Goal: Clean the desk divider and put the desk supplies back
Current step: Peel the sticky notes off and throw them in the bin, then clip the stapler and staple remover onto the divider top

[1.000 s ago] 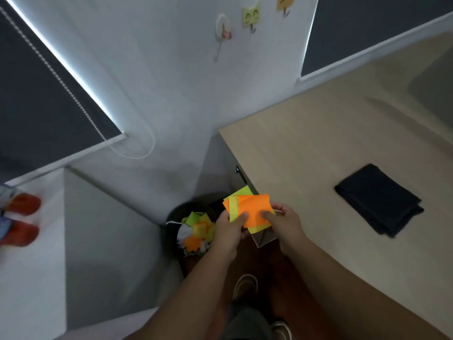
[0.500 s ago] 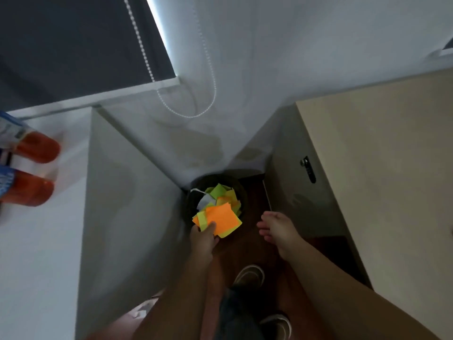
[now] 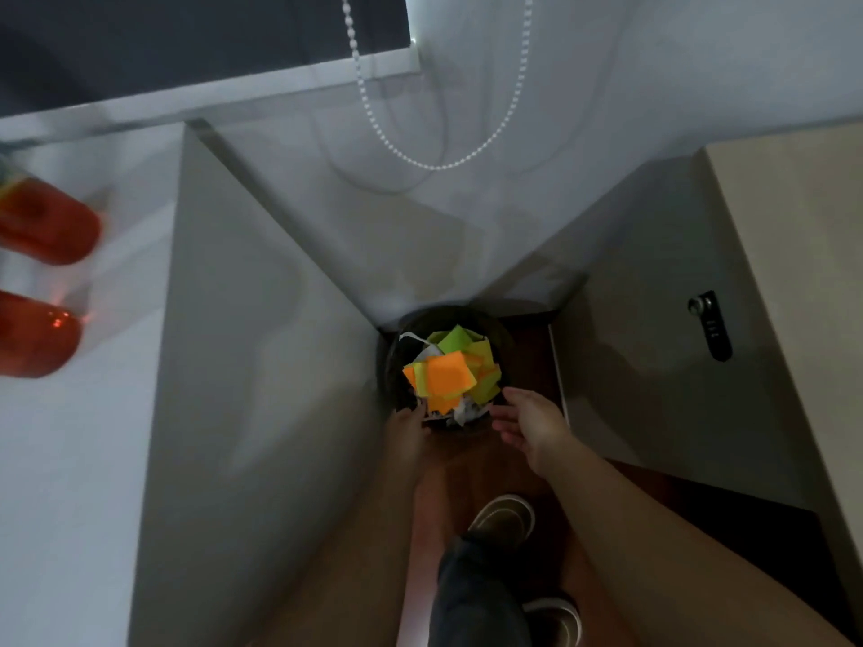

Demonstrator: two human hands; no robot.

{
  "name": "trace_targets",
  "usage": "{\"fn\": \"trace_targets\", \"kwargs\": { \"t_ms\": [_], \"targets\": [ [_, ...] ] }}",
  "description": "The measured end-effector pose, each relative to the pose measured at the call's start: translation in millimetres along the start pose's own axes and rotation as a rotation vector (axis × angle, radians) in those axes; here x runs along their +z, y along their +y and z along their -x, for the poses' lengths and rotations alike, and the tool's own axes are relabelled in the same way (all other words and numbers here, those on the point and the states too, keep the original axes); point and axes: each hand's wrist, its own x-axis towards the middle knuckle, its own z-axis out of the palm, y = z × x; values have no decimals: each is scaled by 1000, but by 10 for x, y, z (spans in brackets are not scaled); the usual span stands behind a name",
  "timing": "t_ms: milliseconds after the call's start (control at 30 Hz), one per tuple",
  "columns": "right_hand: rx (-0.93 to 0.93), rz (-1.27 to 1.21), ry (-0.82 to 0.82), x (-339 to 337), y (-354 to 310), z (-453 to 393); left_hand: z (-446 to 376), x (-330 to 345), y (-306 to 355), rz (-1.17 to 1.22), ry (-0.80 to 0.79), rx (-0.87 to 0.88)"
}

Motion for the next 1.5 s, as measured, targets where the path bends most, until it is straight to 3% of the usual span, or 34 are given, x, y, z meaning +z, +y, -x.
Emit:
{"fn": "trace_targets", "kwargs": {
  "t_ms": [200, 433, 700, 933, 1167, 1500],
  "targets": [
    [6, -177, -34, -318, -77, 298, 583, 131, 207, 42, -84, 10],
    [-144, -428, -45, -1041, -303, 1270, 1534, 601, 606, -107, -279, 182],
    [-343, -767, 28, -2160, -44, 2486, 2871, 1660, 764, -339, -677, 357],
    [-469, -1074, 320, -3253, 1005, 3497, 3940, 2653, 23, -734, -1013, 411],
    [-527, -1336, 664, -3929, 2446, 4453, 5045, 3257, -1291, -1021, -1290, 361],
    [-453, -1612, 961, -4381, 3641, 4935, 6007, 3709, -2547, -1269, -1488, 341]
  ]
}}
